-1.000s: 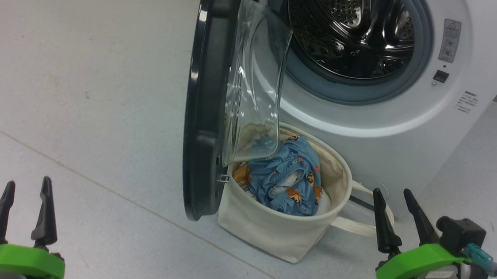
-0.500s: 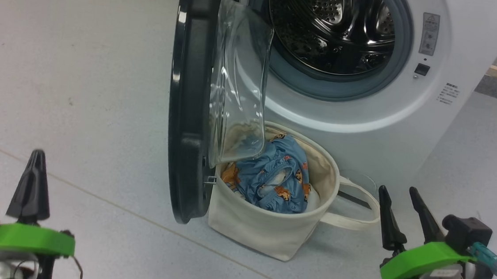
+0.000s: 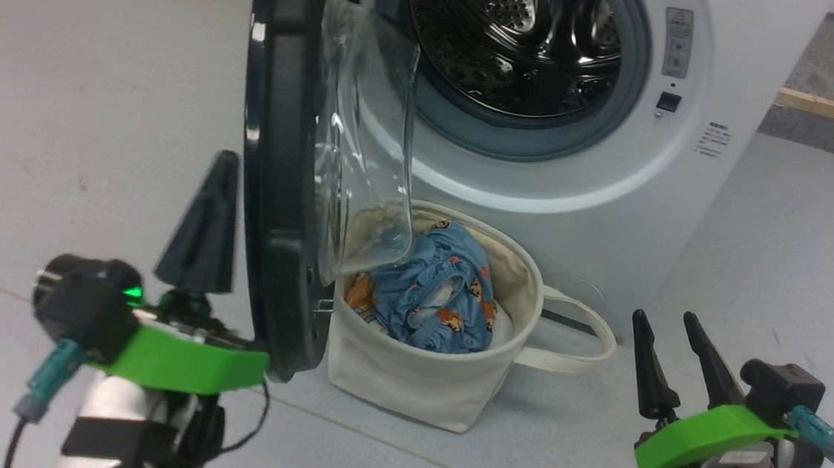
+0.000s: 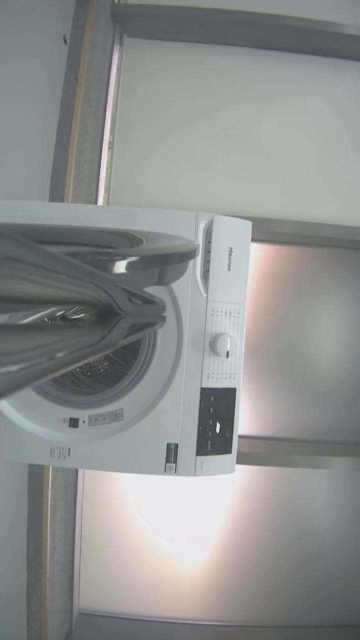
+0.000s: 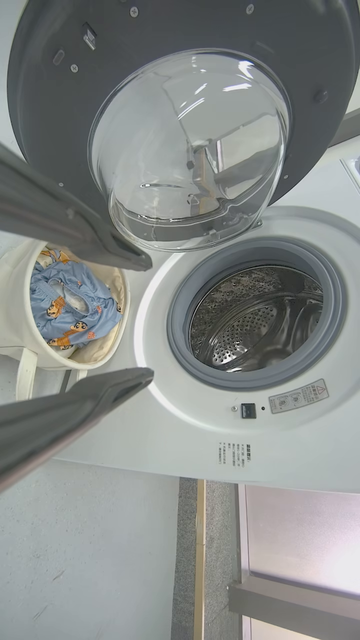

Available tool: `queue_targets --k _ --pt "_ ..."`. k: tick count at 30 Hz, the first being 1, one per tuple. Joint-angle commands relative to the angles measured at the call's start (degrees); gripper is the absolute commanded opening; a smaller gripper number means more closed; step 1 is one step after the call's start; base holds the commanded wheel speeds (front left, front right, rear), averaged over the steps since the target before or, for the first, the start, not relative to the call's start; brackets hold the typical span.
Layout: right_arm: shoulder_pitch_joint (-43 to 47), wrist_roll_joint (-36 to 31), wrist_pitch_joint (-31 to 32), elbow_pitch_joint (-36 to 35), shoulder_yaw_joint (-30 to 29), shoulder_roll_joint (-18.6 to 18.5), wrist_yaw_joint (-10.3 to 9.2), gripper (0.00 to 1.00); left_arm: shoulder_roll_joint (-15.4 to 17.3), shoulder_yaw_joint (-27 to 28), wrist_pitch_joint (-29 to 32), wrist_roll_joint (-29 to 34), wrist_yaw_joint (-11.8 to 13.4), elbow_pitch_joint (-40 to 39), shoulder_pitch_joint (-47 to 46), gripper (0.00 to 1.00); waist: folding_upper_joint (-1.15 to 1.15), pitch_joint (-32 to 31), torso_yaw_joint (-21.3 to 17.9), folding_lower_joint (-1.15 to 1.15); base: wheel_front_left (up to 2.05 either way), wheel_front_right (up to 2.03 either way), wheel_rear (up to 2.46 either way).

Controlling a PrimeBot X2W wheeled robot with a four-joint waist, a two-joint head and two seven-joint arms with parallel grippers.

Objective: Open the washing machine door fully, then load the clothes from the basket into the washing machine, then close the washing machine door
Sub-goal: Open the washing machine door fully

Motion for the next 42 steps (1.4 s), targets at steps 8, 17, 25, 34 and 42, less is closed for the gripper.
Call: queue_targets --k 8,17,25,34,42 --pt "-1.13 0.69 -0.75 -1.61 1.36 -1.09 0.42 1.00 -1.37 -5.04 3.47 -0.39 0.65 1.97 -1.45 0.00 0.00 0.55 -3.39 0.00 0.00 0.00 0.00" --pt "-1.30 0.74 -0.75 -1.21 1.23 -1.27 0.42 1.00 -1.54 -4.31 3.76 -3.11 2.95 13.94 -2.05 0.00 0.00 1.05 -5.21 0.00 0.00 0.00 0.00" --pt "-1.06 1.11 -0.75 -1.10 1.32 -0.83 0.42 1.00 -0.26 -1.70 3.03 -4.81 3.97 19.15 -2.03 0.00 0.00 0.92 -3.51 0.00 0.00 0.00 0.00" --pt "-1.00 0.97 -0.75 -1.83 1.14 0.17 0.42 1.00 3.49 3.45 1.88 -7.51 4.89 22.88 -4.46 0.00 0.00 1.37 -0.82 0.00 0.00 0.00 0.00" --pt "-2.01 0.82 -0.75 -0.84 0.91 0.29 0.42 1.00 10.37 9.31 1.23 -11.23 2.80 29.99 -9.19 0.00 0.00 2.66 -2.12 0.00 0.00 0.00 0.00"
